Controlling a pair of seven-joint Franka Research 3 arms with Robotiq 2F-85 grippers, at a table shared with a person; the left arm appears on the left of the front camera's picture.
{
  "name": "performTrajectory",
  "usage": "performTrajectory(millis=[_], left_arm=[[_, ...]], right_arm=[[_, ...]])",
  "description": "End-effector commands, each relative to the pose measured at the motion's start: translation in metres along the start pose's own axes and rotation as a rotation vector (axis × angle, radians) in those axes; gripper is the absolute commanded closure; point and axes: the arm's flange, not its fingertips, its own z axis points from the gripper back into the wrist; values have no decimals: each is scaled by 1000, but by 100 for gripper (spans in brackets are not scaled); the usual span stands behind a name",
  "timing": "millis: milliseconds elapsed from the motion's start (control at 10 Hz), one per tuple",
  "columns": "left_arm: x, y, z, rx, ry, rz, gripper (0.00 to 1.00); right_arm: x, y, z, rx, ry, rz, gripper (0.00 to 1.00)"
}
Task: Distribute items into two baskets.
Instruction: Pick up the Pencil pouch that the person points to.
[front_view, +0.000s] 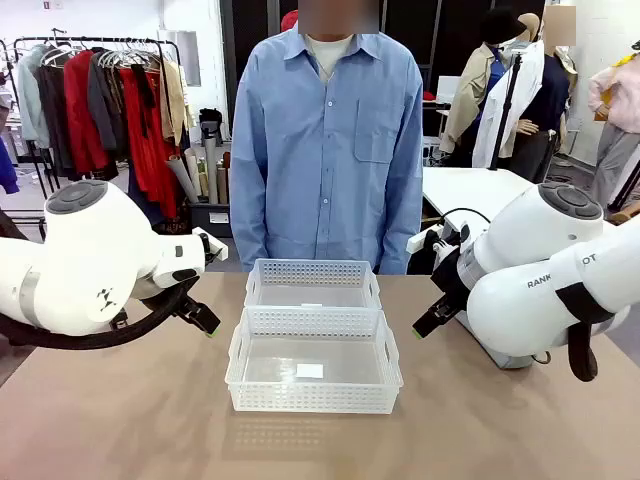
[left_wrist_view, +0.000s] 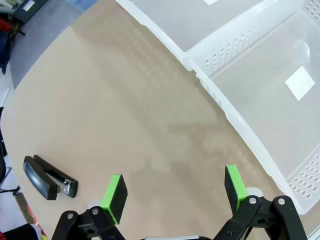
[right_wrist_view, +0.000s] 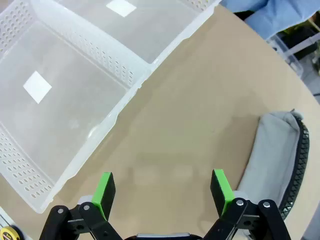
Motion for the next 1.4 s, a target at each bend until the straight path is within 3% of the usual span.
performTrajectory(millis=[0, 1300], left_arm=[[0, 0, 0, 0, 0, 0, 0], [0, 0, 0, 0, 0, 0, 0]], right_arm=[[0, 0, 0, 0, 0, 0, 0], [0, -1, 4, 9, -10, -16, 0]])
